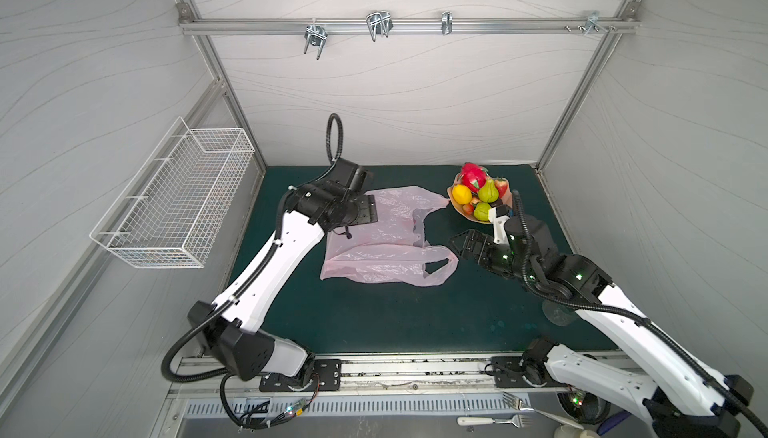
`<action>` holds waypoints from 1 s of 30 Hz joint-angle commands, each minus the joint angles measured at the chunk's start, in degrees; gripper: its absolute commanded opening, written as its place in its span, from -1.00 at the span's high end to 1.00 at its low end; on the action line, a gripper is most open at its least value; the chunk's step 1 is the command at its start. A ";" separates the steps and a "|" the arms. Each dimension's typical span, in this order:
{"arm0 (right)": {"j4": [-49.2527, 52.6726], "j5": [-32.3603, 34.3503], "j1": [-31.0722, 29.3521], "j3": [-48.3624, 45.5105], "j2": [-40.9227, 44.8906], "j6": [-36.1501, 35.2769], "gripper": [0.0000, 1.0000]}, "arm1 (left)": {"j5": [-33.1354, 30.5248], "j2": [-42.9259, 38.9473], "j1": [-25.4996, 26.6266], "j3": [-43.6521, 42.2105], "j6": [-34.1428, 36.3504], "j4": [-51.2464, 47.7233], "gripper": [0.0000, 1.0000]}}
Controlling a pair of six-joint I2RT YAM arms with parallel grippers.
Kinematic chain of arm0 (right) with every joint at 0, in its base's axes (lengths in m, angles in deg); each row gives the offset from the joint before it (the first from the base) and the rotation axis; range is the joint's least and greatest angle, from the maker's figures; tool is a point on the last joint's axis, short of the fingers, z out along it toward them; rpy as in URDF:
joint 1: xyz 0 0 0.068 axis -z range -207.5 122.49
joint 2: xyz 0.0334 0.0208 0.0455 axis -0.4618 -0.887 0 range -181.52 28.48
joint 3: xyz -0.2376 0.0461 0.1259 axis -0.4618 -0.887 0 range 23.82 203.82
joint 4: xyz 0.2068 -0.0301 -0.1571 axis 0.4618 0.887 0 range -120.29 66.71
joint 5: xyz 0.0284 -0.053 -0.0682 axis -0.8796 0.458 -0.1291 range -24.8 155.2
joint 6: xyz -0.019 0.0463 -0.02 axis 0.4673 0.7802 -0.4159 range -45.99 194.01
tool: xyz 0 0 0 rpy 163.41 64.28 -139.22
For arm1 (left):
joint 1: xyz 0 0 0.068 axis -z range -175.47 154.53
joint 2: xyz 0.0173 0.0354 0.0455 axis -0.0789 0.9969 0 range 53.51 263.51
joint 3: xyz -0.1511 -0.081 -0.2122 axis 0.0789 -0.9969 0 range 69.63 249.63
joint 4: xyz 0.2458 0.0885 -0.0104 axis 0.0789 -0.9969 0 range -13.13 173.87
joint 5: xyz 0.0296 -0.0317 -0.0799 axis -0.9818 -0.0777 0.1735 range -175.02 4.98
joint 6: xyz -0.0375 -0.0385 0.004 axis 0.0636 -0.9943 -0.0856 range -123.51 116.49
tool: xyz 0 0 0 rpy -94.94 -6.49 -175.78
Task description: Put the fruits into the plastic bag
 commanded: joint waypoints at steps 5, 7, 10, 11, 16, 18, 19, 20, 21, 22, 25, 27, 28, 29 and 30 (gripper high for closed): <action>6.15 -3.84 6.20 -1.27 0.56 -12.82 -0.98 | 5.40 19.44 6.28 17.41 3.96 -6.74 -0.62; 4.52 -5.07 8.44 -3.55 0.09 -14.41 -0.98 | 4.98 25.62 7.97 23.17 4.98 -8.99 -0.62; 0.92 -8.12 12.25 -6.66 -1.24 -14.72 -0.97 | 4.14 34.13 9.61 31.77 5.83 -12.72 -0.59; -0.44 -8.77 12.87 -7.63 -1.70 -14.49 -0.97 | 3.77 36.47 9.97 33.83 6.00 -13.88 -0.59; -9.57 -11.27 15.54 -12.97 -6.42 -12.28 -0.95 | 1.73 44.44 11.31 39.04 5.43 -15.99 -0.57; -14.89 -13.44 17.63 -15.64 -8.15 -10.20 -0.94 | 2.87 45.58 11.41 38.46 5.37 -15.78 -0.57; -17.68 -14.66 18.75 -16.79 -9.12 -9.49 -0.93 | 3.11 45.90 11.42 37.87 5.49 -15.49 -0.57; -19.53 -15.35 19.74 -17.47 -10.45 -9.10 -0.93 | 3.05 46.27 11.55 37.26 5.46 -15.41 -0.57; -20.42 -15.82 20.47 -17.64 -11.72 -8.97 -0.92 | 2.96 46.58 11.61 36.73 5.46 -15.22 -0.57; -21.64 -16.78 21.29 -17.62 -13.12 -9.32 -0.90 | 2.63 46.96 11.63 36.28 5.57 -15.06 -0.57; -25.31 -17.80 21.76 -17.68 -16.71 -11.83 -0.88 | 1.51 48.31 11.63 35.44 5.72 -14.90 -0.57; -28.28 -18.67 21.98 -18.08 -19.30 -13.45 -0.86 | 1.11 48.84 11.76 34.96 5.55 -14.74 -0.57; -30.57 -19.38 21.99 -18.54 -20.58 -13.89 -0.86 | 0.96 48.88 11.72 34.46 5.55 -14.25 -0.57; -32.71 -20.24 22.01 -19.15 -21.84 -14.24 -0.85 | 0.93 49.04 11.75 34.11 5.55 -13.76 -0.57; -34.25 -20.73 22.03 -19.59 -22.82 -14.61 -0.84 | 0.85 49.13 11.76 34.01 5.64 -13.65 -0.57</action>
